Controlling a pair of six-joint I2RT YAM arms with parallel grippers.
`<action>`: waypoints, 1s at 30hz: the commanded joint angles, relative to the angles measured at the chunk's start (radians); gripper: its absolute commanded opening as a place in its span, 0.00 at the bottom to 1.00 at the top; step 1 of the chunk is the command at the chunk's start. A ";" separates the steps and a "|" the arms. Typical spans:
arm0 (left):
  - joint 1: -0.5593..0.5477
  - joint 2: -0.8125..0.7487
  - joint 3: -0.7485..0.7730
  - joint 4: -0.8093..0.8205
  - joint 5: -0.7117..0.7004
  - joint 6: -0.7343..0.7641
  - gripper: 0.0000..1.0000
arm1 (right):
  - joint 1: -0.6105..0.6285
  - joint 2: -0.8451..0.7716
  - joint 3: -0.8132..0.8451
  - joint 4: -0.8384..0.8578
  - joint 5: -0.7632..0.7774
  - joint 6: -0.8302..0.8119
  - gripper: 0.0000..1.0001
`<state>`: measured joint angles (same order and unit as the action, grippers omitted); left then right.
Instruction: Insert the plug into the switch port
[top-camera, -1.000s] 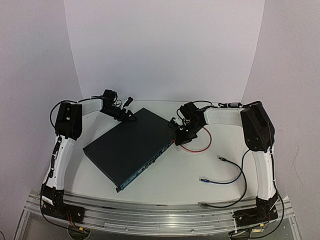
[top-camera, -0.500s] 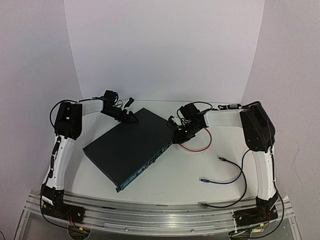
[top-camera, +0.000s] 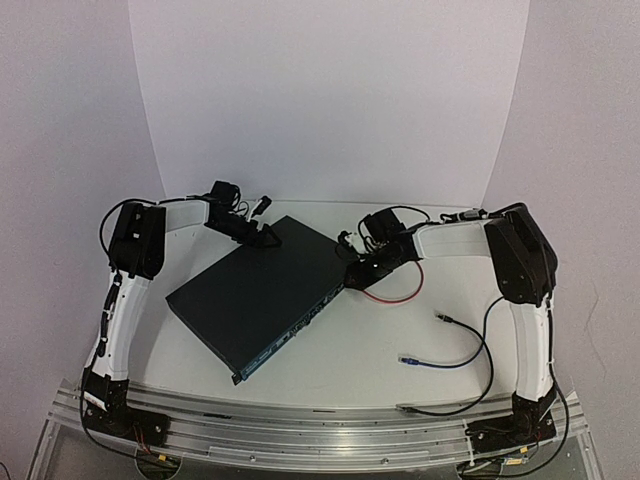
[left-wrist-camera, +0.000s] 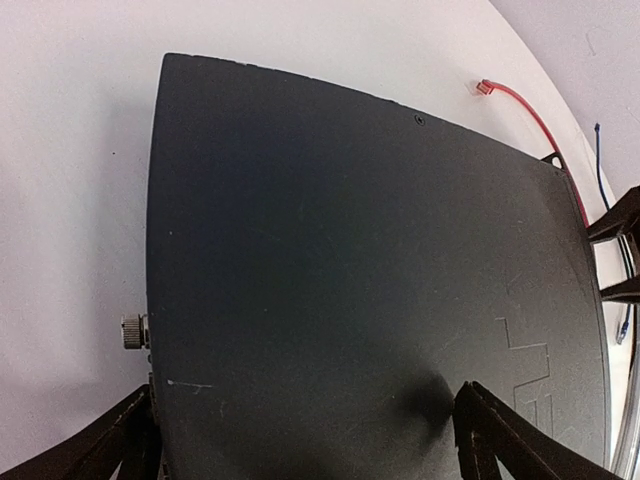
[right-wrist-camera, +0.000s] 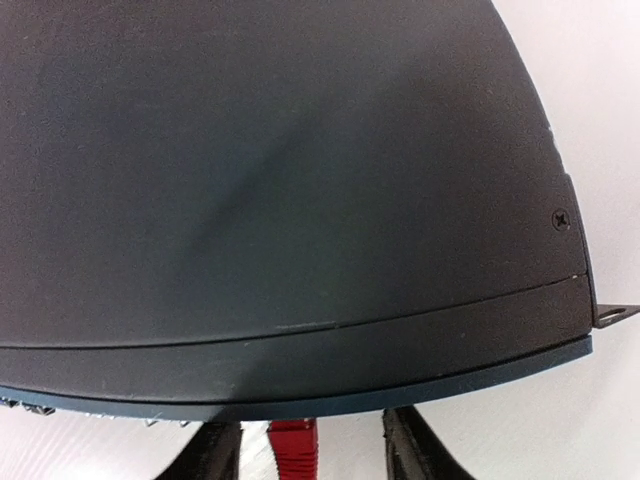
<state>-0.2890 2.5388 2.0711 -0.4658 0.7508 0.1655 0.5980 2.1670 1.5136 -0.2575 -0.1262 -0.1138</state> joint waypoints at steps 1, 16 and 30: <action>-0.087 -0.078 -0.034 0.014 0.068 -0.044 1.00 | 0.022 -0.166 -0.012 0.163 -0.100 -0.052 0.51; -0.086 -0.458 -0.364 0.346 -0.124 -0.342 1.00 | -0.029 -0.552 -0.199 -0.321 0.000 -0.037 0.88; -0.088 -0.754 -0.672 0.356 -0.415 -0.432 1.00 | -0.307 -0.767 -0.444 -0.618 -0.056 0.178 0.88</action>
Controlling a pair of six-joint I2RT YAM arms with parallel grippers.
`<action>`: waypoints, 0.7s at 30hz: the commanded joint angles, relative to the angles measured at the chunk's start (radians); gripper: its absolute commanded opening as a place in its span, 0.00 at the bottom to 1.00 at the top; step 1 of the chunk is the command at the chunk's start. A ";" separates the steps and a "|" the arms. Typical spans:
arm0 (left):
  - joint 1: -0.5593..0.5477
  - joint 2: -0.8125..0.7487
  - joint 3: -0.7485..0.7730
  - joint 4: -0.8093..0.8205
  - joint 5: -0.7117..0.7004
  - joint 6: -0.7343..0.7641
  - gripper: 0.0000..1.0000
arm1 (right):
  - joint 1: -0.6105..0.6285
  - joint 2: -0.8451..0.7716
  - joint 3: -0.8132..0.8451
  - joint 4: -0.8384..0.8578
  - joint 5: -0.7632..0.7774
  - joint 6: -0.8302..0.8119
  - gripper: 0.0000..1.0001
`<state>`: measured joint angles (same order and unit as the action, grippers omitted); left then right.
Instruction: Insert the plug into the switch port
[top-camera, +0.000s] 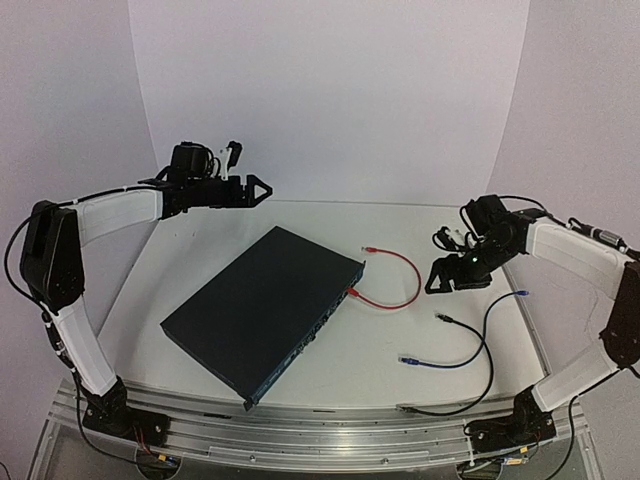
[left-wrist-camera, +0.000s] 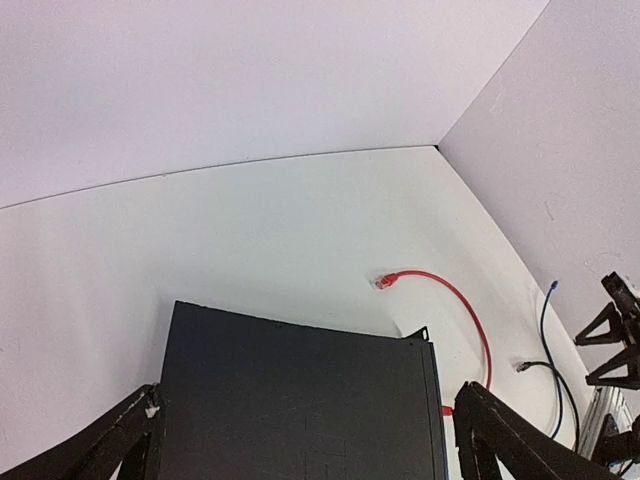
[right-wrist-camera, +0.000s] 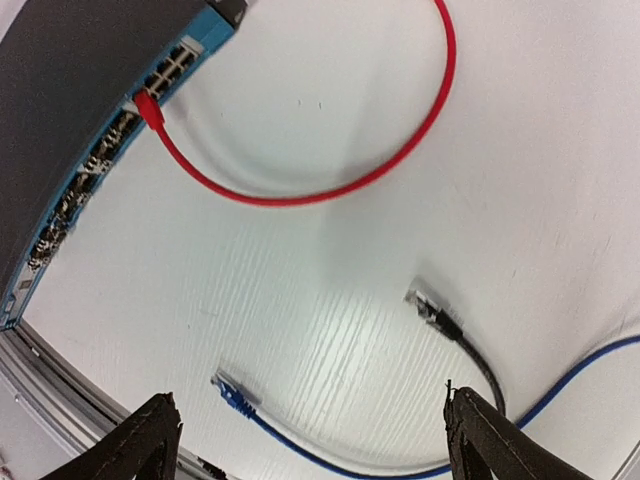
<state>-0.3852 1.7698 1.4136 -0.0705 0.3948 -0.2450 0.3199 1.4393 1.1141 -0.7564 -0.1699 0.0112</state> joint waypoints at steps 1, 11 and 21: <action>0.007 0.002 -0.021 -0.031 -0.042 -0.029 1.00 | -0.039 -0.036 -0.059 -0.125 0.000 0.056 0.88; -0.008 -0.178 -0.190 0.062 0.010 -0.087 1.00 | -0.168 0.172 -0.059 -0.156 0.072 0.016 0.80; -0.011 -0.283 -0.336 0.133 -0.020 -0.116 1.00 | -0.214 0.379 0.025 -0.154 0.153 -0.059 0.69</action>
<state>-0.3935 1.5170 1.1056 -0.0055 0.3882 -0.3432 0.1145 1.7861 1.0839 -0.8890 -0.0669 -0.0035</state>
